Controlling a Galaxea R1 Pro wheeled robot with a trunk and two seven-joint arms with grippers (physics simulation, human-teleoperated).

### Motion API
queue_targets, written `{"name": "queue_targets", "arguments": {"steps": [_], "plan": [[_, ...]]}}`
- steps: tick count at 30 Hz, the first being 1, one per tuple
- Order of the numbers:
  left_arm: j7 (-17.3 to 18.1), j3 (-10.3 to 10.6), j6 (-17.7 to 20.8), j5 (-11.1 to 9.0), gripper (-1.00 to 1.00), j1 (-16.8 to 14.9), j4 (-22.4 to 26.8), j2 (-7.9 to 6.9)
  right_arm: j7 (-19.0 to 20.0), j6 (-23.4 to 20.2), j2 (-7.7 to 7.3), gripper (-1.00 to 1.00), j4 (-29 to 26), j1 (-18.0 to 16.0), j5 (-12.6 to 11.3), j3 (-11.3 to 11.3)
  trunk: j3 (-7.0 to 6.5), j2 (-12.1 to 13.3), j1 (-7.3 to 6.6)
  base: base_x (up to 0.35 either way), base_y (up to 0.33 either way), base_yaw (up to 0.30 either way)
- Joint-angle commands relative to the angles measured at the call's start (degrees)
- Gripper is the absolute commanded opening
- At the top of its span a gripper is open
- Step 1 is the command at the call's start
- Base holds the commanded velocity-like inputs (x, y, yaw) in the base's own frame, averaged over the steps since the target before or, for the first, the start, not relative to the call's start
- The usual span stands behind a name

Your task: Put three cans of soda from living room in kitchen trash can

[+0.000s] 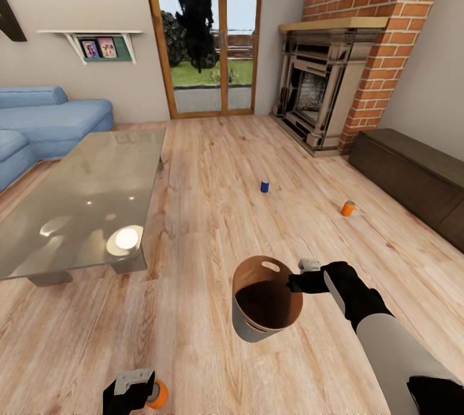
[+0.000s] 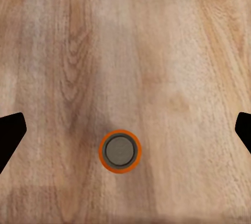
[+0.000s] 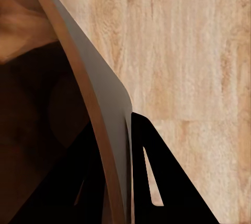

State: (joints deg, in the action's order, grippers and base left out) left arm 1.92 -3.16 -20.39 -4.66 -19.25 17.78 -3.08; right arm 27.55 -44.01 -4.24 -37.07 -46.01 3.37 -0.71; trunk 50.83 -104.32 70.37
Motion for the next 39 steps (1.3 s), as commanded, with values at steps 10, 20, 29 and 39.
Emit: {"name": "queue_targets", "arguments": {"steps": [10,20,29,39], "plan": [[0.0,0.0,0.0,0.0,1.00,0.0,0.1,0.00,0.4,-0.4,-0.18,-1.00,-4.8,0.3,-1.3,0.0,1.91,-4.0,2.20,0.000,0.000,0.000],[0.0,0.0,0.0,0.0,1.00,0.0,0.1,0.00,0.4,-4.1,-0.32,-1.00,-10.0,0.4,-1.3,-0.1,3.71,-8.0,4.39,0.000,0.000,0.000],[0.0,0.0,0.0,0.0,1.00,0.0,0.1,0.00,0.4,-4.3,-0.33,-1.00,-10.4,0.4,-1.3,0.0,5.32,-11.6,6.37,0.000,0.000,0.000],[0.0,0.0,0.0,0.0,1.00,0.0,0.1,0.00,0.5,-4.3,-0.33,-1.00,-13.2,0.5,-1.4,-0.1,7.12,-15.7,8.57,0.000,0.000,0.000]]}}
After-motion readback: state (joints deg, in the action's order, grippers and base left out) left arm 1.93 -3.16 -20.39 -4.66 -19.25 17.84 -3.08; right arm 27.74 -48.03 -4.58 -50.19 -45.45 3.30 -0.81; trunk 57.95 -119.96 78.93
